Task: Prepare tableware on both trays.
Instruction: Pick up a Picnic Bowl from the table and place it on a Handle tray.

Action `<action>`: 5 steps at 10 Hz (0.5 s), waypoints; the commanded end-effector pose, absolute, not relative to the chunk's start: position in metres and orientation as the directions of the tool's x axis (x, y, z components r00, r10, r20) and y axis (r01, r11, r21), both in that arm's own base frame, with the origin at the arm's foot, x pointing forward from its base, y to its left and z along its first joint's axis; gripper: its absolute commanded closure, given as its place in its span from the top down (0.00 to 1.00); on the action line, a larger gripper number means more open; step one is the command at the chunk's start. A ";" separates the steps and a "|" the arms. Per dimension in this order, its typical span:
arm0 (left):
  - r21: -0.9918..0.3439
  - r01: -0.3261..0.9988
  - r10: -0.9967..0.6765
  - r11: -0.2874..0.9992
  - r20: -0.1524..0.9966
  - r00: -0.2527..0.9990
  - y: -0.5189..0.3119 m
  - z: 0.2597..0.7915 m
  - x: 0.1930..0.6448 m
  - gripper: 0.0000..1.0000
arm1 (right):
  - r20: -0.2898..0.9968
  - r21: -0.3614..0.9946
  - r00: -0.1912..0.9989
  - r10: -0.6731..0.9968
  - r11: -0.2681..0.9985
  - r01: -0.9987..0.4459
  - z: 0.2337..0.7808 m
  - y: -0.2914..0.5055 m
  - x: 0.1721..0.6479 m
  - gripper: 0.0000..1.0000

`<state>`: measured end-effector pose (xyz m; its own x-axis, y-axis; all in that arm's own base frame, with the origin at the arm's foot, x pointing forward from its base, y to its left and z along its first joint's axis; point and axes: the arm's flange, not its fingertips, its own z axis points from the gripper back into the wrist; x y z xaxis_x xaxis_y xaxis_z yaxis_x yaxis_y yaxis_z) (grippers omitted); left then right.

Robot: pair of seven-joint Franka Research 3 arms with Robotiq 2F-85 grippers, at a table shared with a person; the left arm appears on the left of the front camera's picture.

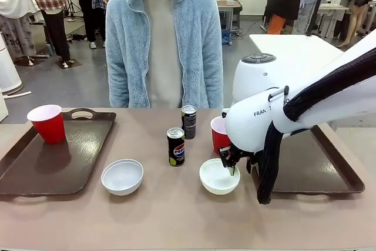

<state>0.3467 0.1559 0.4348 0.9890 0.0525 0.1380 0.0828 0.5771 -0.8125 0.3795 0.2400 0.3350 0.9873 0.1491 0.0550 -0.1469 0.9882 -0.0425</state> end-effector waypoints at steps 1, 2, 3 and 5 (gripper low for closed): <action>-0.819 0.085 0.056 0.568 0.141 0.988 0.156 0.437 0.346 1.00 | 0.061 -0.076 0.992 0.114 0.991 -0.109 0.335 0.248 0.391 0.00; -0.819 0.085 0.056 0.568 0.141 0.988 0.156 0.437 0.346 1.00 | 0.057 -0.074 0.992 0.111 0.992 -0.107 0.336 0.247 0.392 0.03; -0.819 0.085 0.056 0.568 0.141 0.988 0.156 0.437 0.346 1.00 | 0.054 -0.069 0.993 0.110 0.992 -0.106 0.336 0.248 0.393 0.00; -0.819 0.085 0.056 0.568 0.141 0.988 0.156 0.437 0.346 1.00 | 0.050 -0.039 0.996 0.071 0.997 -0.069 0.343 0.243 0.400 0.00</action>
<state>0.3467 0.1559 0.4348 0.9890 0.0525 0.1380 0.0828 0.5770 -0.8125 0.3943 0.2406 0.3452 0.9919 0.1116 0.0615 -0.1101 0.9935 -0.0277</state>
